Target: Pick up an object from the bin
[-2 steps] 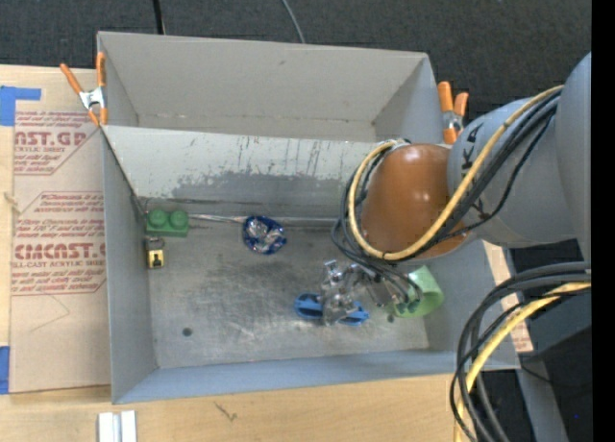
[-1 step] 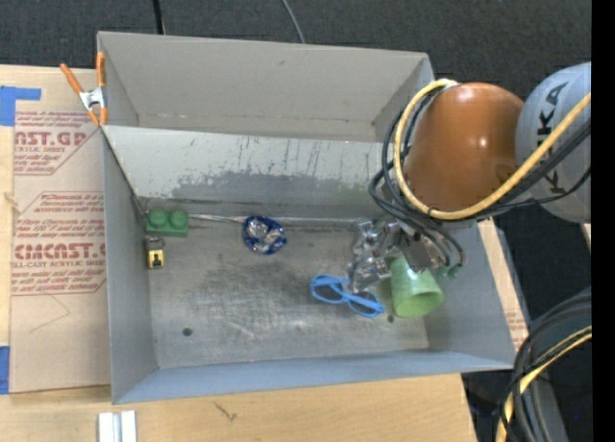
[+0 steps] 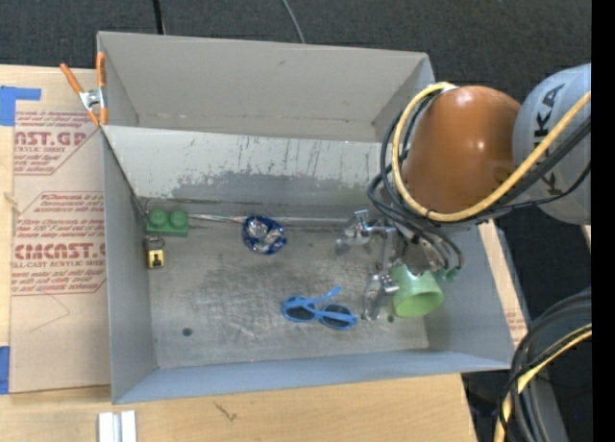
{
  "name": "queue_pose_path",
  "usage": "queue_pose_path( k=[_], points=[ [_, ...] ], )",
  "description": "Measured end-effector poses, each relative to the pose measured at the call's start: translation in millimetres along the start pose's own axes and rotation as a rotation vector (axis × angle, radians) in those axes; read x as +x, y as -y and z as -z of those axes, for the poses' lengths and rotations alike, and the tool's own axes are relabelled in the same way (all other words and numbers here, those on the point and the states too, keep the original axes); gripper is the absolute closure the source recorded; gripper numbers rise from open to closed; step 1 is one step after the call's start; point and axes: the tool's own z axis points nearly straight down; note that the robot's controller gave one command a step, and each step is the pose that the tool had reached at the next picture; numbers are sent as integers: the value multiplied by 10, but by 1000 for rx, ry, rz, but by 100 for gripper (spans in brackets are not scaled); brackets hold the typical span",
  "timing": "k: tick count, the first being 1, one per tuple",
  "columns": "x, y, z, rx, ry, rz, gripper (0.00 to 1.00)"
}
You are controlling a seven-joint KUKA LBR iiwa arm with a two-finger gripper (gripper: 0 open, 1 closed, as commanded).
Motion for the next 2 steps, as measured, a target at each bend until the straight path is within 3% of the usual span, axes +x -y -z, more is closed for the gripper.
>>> queue_pose_path(
  k=[1, 2],
  points=[
    [173, -188, -1102, -1, 1, 189, 0],
    [176, -184, -1084, -1, -1, 187, 100]
  ],
)
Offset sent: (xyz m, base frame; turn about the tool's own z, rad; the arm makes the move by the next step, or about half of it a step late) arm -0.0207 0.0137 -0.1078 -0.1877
